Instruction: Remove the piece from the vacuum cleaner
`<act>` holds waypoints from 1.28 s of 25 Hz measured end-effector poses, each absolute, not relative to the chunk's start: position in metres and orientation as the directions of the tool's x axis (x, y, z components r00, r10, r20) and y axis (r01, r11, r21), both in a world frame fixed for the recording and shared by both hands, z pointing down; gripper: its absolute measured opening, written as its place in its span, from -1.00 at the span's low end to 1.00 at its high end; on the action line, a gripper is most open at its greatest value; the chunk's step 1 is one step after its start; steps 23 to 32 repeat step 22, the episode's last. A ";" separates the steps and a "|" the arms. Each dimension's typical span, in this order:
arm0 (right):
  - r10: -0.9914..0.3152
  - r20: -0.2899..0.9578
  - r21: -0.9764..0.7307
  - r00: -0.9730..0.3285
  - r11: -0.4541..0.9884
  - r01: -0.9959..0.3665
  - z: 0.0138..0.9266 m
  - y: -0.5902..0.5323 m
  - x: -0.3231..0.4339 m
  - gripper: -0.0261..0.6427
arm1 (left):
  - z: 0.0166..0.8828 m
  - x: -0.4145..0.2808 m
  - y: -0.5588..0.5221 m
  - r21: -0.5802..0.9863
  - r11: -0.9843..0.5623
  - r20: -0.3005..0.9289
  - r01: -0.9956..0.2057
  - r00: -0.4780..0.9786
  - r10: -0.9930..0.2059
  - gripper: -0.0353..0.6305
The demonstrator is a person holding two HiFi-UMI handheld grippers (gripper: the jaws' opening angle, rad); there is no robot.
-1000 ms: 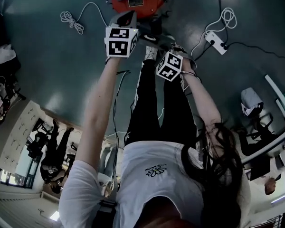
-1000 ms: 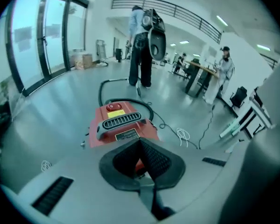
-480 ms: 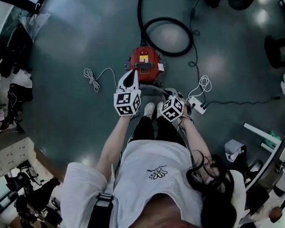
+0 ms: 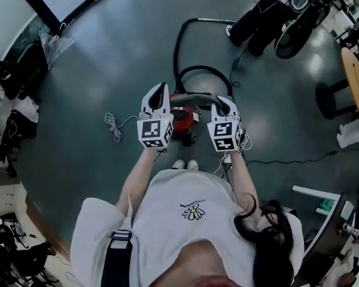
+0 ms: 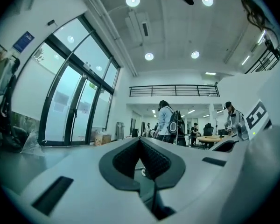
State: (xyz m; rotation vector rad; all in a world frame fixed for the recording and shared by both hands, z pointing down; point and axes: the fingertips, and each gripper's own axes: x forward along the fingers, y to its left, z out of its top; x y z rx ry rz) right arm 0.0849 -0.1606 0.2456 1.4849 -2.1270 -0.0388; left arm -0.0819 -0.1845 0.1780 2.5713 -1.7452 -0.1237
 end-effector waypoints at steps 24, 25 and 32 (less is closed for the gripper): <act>-0.967 0.112 0.197 -0.230 0.248 -0.948 0.134 -0.171 0.100 -0.85 | 0.099 -0.091 -0.177 0.051 -0.392 -0.257 -0.919 0.367 -0.894 -0.88; -0.967 0.112 0.197 -0.230 0.248 -0.948 0.134 -0.171 0.100 -0.85 | 0.099 -0.091 -0.177 0.051 -0.392 -0.257 -0.919 0.367 -0.894 -0.88; -0.967 0.112 0.197 -0.230 0.248 -0.948 0.134 -0.171 0.100 -0.85 | 0.099 -0.091 -0.177 0.051 -0.392 -0.257 -0.919 0.367 -0.894 -0.88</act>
